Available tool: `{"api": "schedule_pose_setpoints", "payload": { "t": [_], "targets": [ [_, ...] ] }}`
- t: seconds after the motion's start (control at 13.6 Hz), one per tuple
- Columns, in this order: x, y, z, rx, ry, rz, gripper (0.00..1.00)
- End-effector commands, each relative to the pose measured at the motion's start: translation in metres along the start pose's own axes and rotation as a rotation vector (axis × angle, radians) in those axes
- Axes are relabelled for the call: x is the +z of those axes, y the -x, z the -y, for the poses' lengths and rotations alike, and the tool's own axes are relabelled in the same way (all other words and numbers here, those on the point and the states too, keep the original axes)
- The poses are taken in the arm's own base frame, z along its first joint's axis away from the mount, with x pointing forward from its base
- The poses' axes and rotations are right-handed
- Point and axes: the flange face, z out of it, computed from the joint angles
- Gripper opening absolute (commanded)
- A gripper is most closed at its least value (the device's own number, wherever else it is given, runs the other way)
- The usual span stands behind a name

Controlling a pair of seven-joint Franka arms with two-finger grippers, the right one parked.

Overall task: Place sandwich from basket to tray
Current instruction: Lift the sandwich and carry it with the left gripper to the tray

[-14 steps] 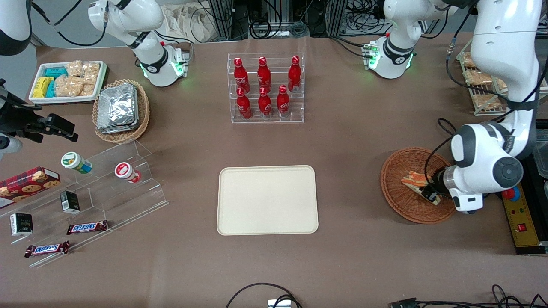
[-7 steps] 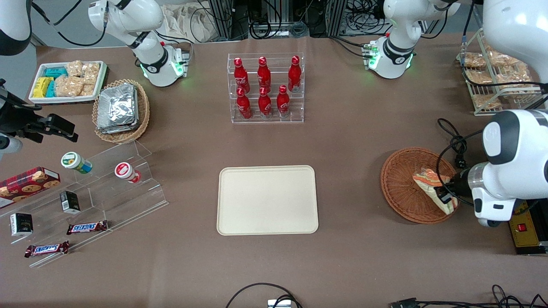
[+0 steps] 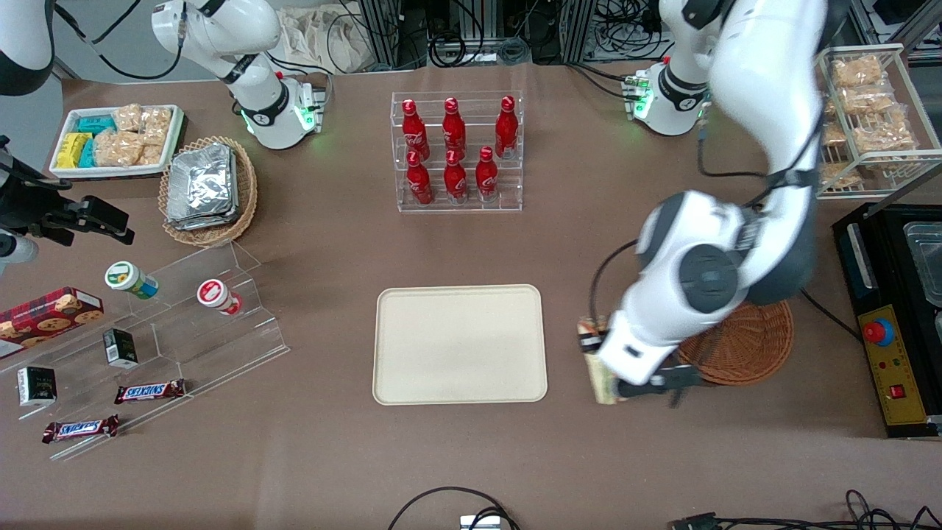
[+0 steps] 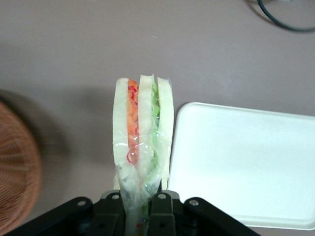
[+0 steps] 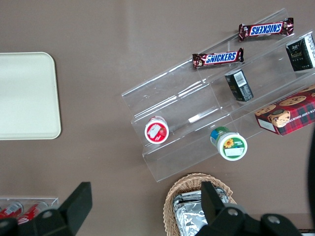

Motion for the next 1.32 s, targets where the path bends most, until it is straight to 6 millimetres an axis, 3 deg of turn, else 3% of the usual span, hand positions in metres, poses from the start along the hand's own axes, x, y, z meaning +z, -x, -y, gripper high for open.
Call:
{"api": "schedule_pose_setpoints", "payload": {
  "t": [0.0,0.29,0.81,0.95,1.03,1.1,1.17,1.25],
  "targets": [
    [0.029,0.007,-0.040,0.048,0.013,-0.018,0.00],
    [0.099,0.044,-0.091,0.137,-0.016,0.027,0.00],
    [0.162,0.060,-0.089,0.148,0.003,0.006,0.01],
    [0.166,0.061,-0.088,0.147,0.005,0.003,0.09],
    [0.166,0.061,-0.088,0.148,0.005,0.003,0.27],
    [0.163,0.059,-0.087,0.151,0.006,0.000,0.72],
    [0.161,0.058,-0.086,0.151,0.007,-0.002,1.00],
    [0.158,0.058,-0.087,0.157,0.008,-0.007,1.00]
  ]
}}
